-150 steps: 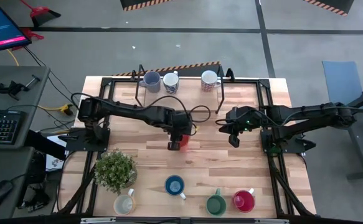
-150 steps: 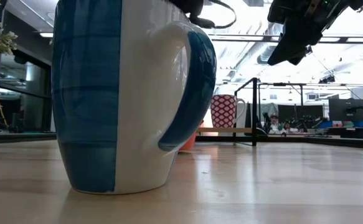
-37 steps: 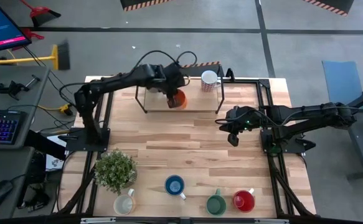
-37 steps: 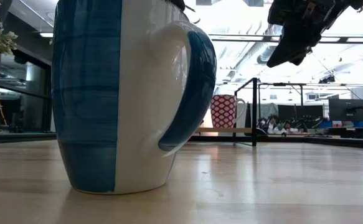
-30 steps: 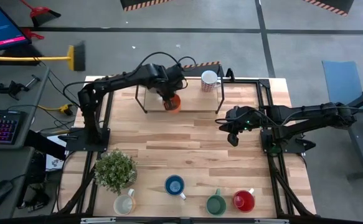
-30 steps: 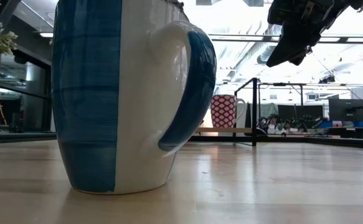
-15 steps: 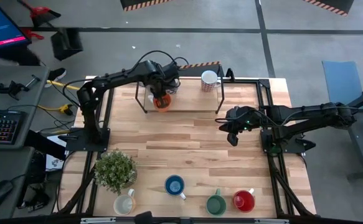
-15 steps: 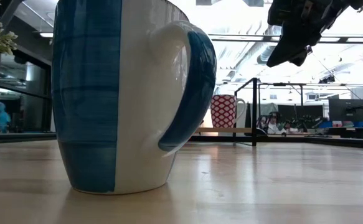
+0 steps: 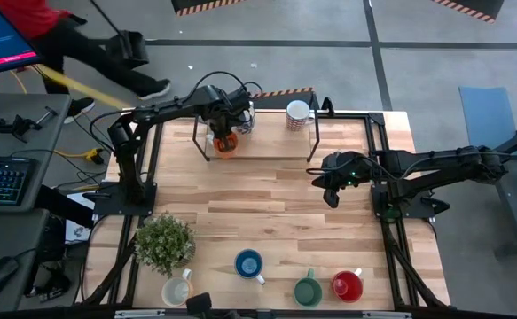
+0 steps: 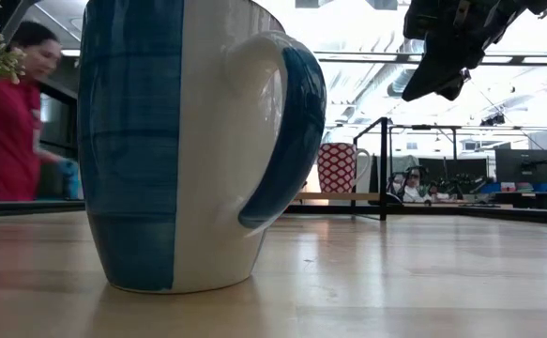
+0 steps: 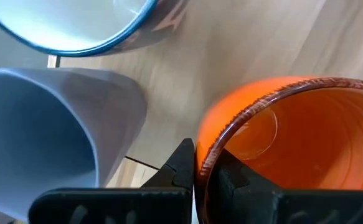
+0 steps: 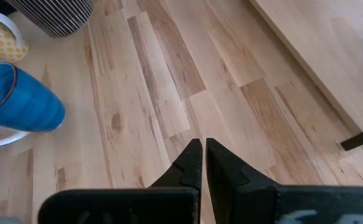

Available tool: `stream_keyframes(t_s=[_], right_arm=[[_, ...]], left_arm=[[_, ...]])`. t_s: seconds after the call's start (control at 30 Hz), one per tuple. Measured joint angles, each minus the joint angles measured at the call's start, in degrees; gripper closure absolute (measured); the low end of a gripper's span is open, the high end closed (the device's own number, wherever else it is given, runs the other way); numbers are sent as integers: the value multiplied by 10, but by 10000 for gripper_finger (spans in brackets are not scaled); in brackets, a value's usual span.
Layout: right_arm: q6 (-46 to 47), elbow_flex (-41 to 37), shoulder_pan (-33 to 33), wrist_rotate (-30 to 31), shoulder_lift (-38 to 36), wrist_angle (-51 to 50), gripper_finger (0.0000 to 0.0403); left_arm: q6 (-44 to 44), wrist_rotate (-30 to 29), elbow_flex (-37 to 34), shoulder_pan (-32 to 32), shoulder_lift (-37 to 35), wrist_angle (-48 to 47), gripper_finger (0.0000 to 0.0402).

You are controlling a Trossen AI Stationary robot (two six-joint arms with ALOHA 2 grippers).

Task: Place coffee mugs
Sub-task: Put the orange mug on the shelf

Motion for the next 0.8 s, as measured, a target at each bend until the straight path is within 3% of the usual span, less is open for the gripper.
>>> stream_keyframes(t_s=[0.53, 0.8], right_arm=[[0, 0, 0, -2, 0, 0, 400], [0, 0, 0, -2, 0, 0, 400]], left_arm=[[1, -4, 0, 40, 0, -6, 396], [-3, -2, -21, 44, -1, -12, 359]])
